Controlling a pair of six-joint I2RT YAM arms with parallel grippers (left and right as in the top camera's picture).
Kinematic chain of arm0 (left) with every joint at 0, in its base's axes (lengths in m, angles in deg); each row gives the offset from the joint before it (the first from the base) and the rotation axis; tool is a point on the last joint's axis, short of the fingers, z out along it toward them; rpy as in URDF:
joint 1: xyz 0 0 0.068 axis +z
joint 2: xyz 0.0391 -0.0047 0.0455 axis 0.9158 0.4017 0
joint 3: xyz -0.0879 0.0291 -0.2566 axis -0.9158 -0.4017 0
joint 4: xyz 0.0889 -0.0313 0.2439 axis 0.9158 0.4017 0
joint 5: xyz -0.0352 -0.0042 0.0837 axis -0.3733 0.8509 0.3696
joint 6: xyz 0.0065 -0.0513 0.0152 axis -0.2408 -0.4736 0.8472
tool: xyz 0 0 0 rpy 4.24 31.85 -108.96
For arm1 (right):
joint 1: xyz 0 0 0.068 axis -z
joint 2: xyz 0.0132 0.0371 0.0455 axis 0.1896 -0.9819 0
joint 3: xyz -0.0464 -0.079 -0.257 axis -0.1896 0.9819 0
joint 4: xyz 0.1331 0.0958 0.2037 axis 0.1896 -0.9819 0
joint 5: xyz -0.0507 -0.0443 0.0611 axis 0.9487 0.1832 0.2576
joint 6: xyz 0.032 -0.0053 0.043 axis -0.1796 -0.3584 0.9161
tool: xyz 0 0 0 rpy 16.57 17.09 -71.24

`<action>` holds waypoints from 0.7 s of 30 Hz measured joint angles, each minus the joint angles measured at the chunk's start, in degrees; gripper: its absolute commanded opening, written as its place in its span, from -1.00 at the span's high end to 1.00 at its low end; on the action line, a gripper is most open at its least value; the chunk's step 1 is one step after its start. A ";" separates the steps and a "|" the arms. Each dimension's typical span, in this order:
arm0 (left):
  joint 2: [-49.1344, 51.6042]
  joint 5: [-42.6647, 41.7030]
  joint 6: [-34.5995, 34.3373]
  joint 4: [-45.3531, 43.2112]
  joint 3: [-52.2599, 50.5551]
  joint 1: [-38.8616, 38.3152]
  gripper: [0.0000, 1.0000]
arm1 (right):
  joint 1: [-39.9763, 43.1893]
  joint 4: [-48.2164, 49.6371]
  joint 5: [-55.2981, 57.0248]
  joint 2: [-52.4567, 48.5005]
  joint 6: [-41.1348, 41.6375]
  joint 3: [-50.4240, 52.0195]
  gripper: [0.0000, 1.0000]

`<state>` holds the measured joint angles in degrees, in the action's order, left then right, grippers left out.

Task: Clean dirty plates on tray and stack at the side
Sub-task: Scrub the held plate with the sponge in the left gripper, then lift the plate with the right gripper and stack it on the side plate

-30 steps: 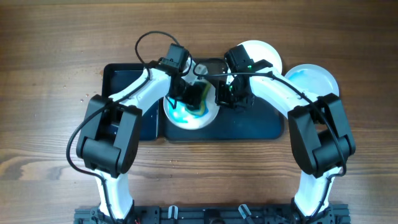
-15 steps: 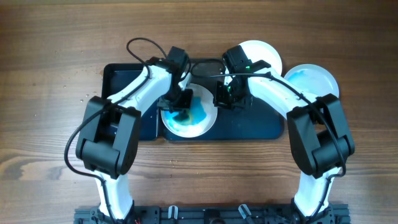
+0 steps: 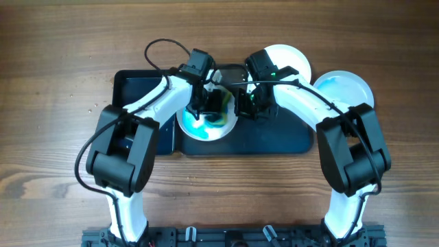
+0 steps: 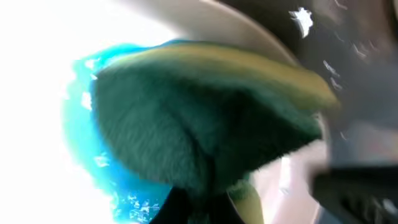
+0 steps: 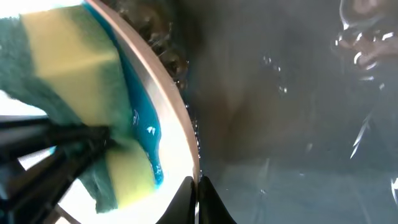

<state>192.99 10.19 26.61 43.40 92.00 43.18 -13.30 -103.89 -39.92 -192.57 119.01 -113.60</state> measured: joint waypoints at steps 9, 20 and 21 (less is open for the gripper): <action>-0.37 20.92 -10.80 13.55 4.63 -0.07 0.92 | 0.00 -0.04 -0.02 0.00 0.00 -0.04 0.91; -0.22 11.54 -9.18 27.15 22.38 11.23 0.92 | 0.02 0.15 0.33 -0.02 -0.35 -0.04 0.52; -0.22 10.43 -8.96 27.23 22.38 11.78 0.92 | 0.13 0.39 0.50 -0.07 -0.74 -0.04 0.49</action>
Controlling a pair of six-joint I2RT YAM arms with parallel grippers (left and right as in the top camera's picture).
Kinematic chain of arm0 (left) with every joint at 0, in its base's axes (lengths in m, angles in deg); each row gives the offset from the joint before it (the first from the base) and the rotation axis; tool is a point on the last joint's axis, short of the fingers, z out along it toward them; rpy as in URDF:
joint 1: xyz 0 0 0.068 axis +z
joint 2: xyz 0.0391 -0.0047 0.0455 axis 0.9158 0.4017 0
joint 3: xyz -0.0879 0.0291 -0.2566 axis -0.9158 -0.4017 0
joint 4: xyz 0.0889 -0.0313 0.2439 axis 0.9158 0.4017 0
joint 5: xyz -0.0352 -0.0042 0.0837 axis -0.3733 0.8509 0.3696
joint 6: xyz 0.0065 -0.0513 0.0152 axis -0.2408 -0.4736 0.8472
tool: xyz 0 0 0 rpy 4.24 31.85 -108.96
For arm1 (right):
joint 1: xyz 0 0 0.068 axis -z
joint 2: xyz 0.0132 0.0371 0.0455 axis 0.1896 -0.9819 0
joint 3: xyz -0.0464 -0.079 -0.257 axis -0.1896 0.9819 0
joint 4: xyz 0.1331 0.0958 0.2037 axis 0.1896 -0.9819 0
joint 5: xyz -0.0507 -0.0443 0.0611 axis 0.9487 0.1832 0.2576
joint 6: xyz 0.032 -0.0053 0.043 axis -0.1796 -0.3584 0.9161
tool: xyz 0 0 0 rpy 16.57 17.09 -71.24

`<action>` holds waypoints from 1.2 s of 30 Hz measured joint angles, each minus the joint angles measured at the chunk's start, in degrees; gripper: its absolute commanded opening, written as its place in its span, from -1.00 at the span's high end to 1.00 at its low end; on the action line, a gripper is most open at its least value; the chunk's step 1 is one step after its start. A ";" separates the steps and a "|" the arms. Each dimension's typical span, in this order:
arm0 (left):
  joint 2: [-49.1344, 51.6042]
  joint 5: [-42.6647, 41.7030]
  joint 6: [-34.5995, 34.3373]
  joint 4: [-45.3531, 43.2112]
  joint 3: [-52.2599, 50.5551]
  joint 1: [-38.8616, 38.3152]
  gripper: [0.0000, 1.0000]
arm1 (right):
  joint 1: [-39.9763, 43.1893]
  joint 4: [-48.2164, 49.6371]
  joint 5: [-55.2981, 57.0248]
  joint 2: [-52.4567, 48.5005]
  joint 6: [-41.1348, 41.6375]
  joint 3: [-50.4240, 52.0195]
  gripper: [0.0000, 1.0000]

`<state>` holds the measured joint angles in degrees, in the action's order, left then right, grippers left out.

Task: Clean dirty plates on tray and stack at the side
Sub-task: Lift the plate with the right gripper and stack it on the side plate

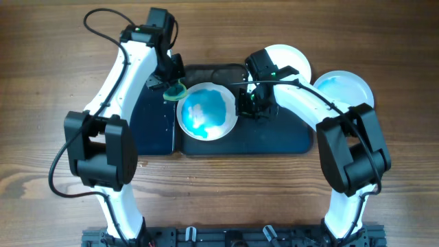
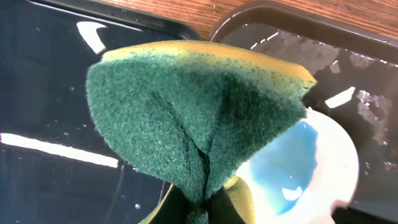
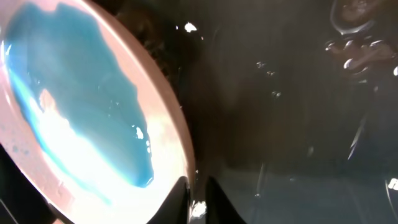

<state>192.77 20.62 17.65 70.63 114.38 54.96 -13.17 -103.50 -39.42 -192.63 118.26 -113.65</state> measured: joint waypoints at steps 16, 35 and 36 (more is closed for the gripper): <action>0.00 -3.63 0.85 -0.96 0.00 3.28 0.92 | 0.09 2.93 -1.81 -2.10 -3.13 0.00 0.91; 0.00 -3.78 0.85 -1.25 0.00 3.28 0.92 | -15.93 -9.01 55.10 24.98 -10.93 -0.09 0.91; 0.00 -3.78 0.85 -1.25 0.00 3.28 0.92 | -18.23 -9.01 58.99 24.98 -11.08 -0.09 0.91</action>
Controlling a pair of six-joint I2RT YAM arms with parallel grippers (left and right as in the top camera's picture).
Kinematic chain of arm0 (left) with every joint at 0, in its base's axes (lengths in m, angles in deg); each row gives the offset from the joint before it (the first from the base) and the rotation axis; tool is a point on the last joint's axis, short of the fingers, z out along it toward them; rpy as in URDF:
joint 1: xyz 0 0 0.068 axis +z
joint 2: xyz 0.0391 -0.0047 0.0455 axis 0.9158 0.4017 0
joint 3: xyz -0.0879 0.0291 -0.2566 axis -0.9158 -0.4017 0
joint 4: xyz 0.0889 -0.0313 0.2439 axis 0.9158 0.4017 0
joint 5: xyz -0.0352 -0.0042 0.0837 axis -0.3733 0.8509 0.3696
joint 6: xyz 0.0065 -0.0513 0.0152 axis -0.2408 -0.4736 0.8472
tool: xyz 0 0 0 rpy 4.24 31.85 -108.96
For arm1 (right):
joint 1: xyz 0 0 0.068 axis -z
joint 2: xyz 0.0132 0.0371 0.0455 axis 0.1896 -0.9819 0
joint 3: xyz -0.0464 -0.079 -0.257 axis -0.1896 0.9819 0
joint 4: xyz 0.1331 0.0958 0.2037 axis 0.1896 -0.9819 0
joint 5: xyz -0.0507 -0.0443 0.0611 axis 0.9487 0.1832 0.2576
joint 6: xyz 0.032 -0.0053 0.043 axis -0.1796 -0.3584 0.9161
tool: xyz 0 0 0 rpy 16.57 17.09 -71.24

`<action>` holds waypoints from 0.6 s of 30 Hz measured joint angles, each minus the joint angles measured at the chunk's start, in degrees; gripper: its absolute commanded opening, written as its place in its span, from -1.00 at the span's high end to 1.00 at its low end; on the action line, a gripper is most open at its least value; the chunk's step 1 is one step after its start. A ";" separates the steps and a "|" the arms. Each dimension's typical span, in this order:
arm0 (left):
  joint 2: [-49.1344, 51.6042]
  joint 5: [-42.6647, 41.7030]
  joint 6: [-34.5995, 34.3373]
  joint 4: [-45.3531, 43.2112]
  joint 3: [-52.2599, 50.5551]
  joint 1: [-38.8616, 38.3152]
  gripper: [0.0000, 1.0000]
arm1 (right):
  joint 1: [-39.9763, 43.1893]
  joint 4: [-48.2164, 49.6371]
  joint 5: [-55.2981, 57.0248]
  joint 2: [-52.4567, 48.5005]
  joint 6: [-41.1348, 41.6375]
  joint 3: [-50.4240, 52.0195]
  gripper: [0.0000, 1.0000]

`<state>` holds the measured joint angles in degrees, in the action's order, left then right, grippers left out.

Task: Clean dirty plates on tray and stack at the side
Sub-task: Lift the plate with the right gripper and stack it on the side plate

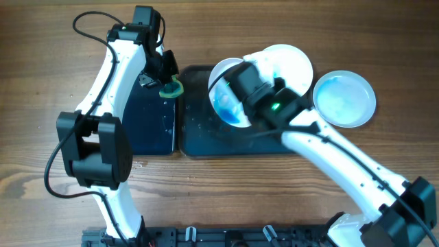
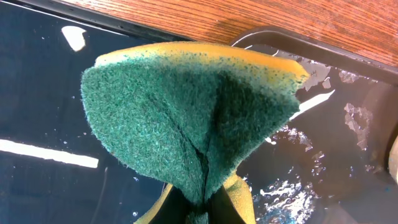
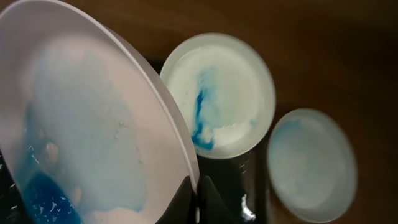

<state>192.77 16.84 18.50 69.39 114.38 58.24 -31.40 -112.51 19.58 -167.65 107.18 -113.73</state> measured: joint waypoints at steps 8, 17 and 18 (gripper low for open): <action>0.00 0.00 0.00 -0.13 0.00 0.00 0.92 | -15.87 3.04 35.08 0.00 -0.68 0.00 0.91; 0.00 0.00 0.00 -0.15 0.00 0.00 0.92 | -18.34 9.40 45.79 0.00 -8.07 0.00 0.91; 0.00 0.00 0.00 -0.15 0.00 0.00 0.92 | -18.34 9.38 45.48 0.00 -8.22 0.00 0.91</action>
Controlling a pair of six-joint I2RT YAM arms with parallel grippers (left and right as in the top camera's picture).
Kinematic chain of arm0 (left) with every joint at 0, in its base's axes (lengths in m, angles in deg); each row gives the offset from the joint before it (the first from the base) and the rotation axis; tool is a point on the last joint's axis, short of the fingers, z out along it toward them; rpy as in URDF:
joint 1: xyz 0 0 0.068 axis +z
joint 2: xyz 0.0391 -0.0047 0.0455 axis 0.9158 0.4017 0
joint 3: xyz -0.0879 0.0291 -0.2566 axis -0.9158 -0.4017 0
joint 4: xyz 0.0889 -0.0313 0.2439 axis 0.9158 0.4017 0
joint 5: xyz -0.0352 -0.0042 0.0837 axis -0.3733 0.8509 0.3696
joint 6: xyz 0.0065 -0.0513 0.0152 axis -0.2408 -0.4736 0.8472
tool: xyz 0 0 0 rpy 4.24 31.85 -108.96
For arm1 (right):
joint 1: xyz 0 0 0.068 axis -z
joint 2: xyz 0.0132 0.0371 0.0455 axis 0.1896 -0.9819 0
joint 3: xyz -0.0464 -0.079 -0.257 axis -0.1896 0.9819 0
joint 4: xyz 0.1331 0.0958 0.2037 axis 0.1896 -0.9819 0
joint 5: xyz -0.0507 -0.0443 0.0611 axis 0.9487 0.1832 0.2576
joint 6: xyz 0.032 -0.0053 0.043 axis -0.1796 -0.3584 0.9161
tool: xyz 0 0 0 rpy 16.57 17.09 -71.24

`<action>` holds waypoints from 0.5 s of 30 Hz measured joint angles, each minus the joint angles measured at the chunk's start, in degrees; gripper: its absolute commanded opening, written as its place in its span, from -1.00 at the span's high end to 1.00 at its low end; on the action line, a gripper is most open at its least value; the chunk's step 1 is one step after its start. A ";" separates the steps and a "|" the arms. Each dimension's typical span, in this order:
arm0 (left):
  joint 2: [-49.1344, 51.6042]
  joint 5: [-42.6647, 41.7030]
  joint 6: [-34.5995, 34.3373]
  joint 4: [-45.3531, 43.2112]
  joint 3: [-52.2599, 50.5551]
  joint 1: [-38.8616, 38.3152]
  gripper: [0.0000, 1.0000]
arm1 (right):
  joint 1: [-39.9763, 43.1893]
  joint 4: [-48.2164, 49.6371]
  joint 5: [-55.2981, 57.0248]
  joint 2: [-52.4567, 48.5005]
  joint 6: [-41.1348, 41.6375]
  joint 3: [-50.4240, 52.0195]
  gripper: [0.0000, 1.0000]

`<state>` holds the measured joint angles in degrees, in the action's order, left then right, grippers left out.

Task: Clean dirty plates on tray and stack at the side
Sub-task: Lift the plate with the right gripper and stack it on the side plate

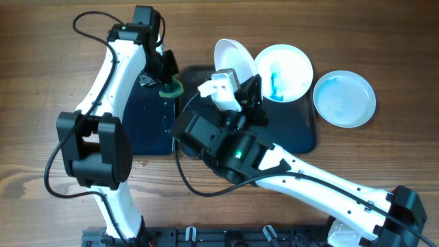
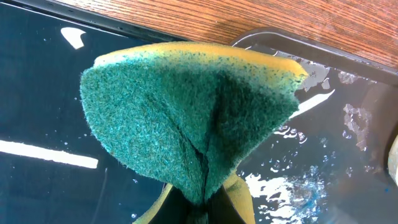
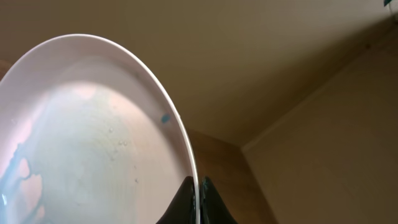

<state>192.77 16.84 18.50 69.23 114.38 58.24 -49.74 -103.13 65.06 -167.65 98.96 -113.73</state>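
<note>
My right gripper [image 1: 239, 79] is shut on the rim of a white plate [image 1: 232, 56], held tipped on edge high above the dark tray [image 1: 295, 137]. In the right wrist view the plate [image 3: 93, 137] shows a pale face with faint blue traces at its lower left, and the fingertips [image 3: 198, 190] pinch its rim. My left gripper [image 1: 164, 81] is shut on a green and yellow sponge [image 1: 170, 88] over the tray's back left. The sponge [image 2: 186, 118] fills the left wrist view, folded between the fingers, above the wet tray [image 2: 348, 93].
A white plate with a blue streak [image 1: 282, 72] lies at the tray's back right edge. Another plate with a pale blue film [image 1: 344, 98] sits on the wooden table [image 1: 384, 41] to the right. My raised right arm hides much of the tray's middle.
The right arm has risen with the plate, which now stands steeper, and the blue puddle on its face is gone. Left gripper and sponge have not moved. More water shows on the tray.
First the sponge was pressed on the blue-smeared plate lying in the tray, with my right gripper shut on its rim. Then the sponge was off it, over the tray's back left. Later the plate was lifted and tilted; now it is held high on edge.
</note>
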 measured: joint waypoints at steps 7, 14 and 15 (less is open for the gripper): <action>0.00 0.00 0.00 0.00 0.00 0.00 0.92 | 8.98 -9.38 -27.28 0.00 9.40 0.52 0.91; 0.00 0.00 0.00 -0.02 0.00 0.00 0.92 | 37.16 -6.60 -74.71 -0.02 13.20 0.66 0.92; 0.00 0.00 0.00 -0.04 0.00 0.00 0.92 | 41.03 -6.64 -79.58 -0.02 12.55 0.66 0.91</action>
<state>192.77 16.84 18.50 69.19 114.38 58.24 -8.71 -109.77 -14.52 -167.67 111.51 -113.08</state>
